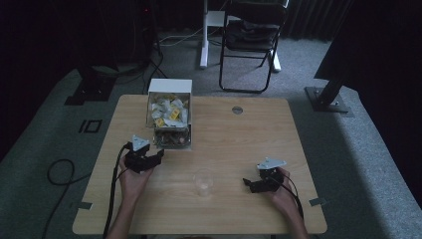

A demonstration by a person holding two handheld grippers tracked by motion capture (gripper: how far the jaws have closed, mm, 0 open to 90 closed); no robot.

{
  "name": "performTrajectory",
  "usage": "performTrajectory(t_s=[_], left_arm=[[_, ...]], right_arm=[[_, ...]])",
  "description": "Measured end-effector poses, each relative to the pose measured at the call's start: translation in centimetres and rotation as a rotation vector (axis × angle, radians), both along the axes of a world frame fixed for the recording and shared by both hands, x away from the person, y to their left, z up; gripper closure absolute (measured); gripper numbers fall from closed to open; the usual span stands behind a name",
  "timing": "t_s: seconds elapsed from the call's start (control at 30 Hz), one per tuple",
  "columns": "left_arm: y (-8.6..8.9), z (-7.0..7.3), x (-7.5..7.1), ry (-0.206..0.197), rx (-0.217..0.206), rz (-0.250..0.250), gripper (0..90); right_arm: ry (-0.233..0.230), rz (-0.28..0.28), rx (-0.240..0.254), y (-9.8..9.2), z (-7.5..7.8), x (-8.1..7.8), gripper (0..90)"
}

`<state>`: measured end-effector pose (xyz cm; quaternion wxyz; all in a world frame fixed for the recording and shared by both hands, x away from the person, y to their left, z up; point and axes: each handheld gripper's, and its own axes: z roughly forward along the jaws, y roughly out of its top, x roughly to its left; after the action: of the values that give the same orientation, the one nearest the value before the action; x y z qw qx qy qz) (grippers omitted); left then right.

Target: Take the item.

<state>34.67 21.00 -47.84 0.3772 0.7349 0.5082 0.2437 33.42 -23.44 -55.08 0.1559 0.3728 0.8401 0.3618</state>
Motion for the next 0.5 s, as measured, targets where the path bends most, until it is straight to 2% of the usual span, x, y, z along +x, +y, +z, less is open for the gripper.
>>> performTrajectory(t_s=[0.37,0.5], left_arm=[[-0.8,0.2,0.3,-0.017,0.001,-0.021,38.7],[-1.1,0.2,0.6,-0.021,-0.010,-0.045,38.5]], right_arm=[[0.000,0.000,0.000,0.0,0.0,0.0,12.1],[0.000,0.000,0.000,0.0,0.0,0.0,12.1]])
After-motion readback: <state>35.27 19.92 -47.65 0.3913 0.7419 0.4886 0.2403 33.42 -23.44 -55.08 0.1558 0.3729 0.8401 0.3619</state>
